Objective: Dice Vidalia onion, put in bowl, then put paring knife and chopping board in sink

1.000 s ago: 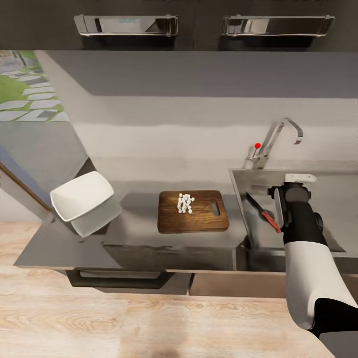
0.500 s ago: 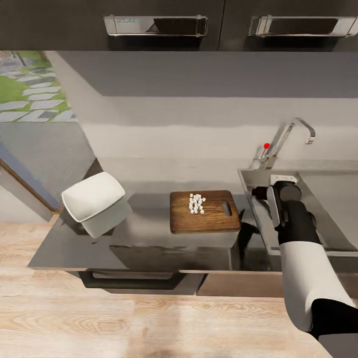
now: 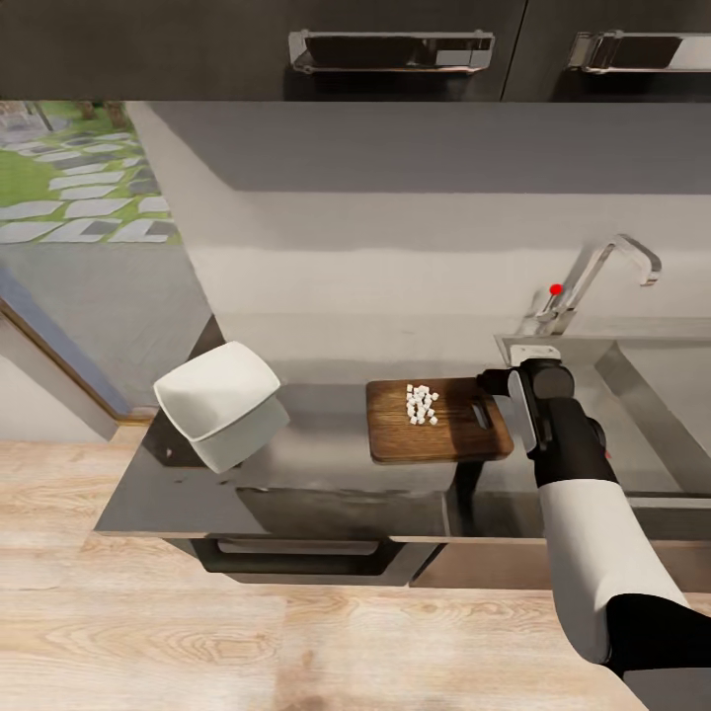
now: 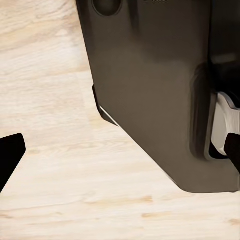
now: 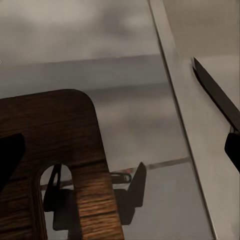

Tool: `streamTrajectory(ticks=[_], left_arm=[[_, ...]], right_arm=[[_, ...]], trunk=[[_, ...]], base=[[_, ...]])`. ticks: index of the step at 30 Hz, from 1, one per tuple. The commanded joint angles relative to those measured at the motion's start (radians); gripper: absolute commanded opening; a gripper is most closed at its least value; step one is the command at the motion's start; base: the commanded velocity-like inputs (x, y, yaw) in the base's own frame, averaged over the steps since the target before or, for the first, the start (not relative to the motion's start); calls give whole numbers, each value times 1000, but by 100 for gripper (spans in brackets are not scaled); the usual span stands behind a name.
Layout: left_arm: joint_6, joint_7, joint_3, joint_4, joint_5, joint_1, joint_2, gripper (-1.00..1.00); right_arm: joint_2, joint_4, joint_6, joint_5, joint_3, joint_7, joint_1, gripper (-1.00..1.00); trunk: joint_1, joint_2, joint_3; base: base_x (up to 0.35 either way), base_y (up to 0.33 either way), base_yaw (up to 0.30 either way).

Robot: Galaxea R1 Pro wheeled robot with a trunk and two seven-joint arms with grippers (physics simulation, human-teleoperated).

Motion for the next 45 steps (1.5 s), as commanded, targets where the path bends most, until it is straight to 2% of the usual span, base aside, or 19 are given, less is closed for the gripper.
streamTrajectory(ticks=[1,12,17,27,45], left_arm=[[-6,2,-8,4,7,-1,-2,100],[-6,2,-7,5,9,-1,-4,100],[-5,2,-7,13,9,-1,-13,100],[-5,2,-5,14,9,-1,-10,100],[-5,2,-5,17,9,-1,-9,100]], right_arm=[[0,0,5,6,0,3,-1,100],[0,0,5,6,2,3,-1,100],[0,0,5,8,3,3,-1,100],[-5,0,4,9,2,3,-1,100],[-5,2,4,10,4,3,-1,100]], trunk=[[1,-2,-1],[1,-2,-1],[1,-2,-1],[1,-2,-2],[1,-2,-23]], base=[[0,6,0],[0,1,0],[-170,0,0],[-35,0,0],[-59,0,0]])
